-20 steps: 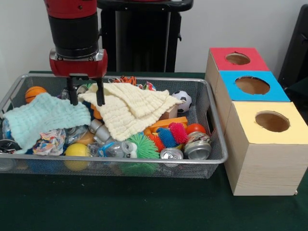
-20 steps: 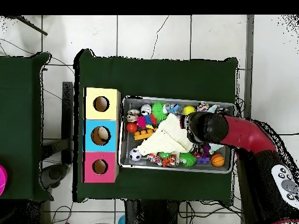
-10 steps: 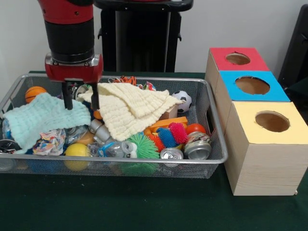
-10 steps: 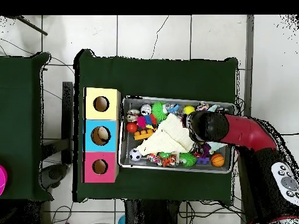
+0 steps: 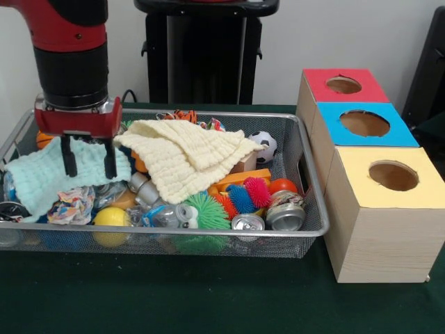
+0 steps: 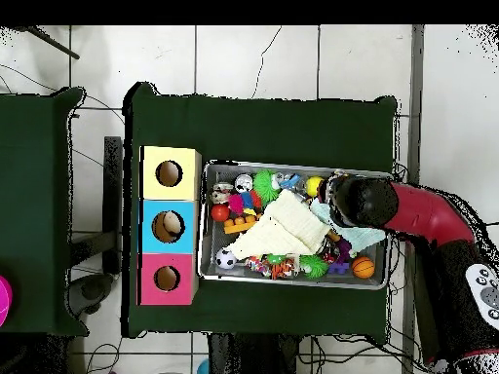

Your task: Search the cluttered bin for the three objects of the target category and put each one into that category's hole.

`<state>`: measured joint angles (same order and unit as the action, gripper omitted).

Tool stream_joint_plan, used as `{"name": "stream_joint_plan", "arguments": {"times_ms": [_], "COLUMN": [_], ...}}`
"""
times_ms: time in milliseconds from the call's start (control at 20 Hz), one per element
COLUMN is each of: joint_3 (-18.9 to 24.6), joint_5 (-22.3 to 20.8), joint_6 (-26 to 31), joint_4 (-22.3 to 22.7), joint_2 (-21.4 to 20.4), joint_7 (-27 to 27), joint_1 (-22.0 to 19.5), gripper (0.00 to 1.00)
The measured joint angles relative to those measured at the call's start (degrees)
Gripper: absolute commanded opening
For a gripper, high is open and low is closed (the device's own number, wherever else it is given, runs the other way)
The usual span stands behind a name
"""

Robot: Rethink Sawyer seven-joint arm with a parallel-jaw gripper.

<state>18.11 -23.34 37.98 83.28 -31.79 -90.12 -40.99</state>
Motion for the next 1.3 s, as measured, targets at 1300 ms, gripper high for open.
{"name": "stream_joint_plan", "arguments": {"times_ms": [1300], "joint_3": [1.90], "joint_5": [-2.53], "joint_6": [0.00], "joint_4": [-5.22], "joint_2": [6.02], "joint_7": [0.00], "joint_1": [-0.34], "gripper": [1.00]}}
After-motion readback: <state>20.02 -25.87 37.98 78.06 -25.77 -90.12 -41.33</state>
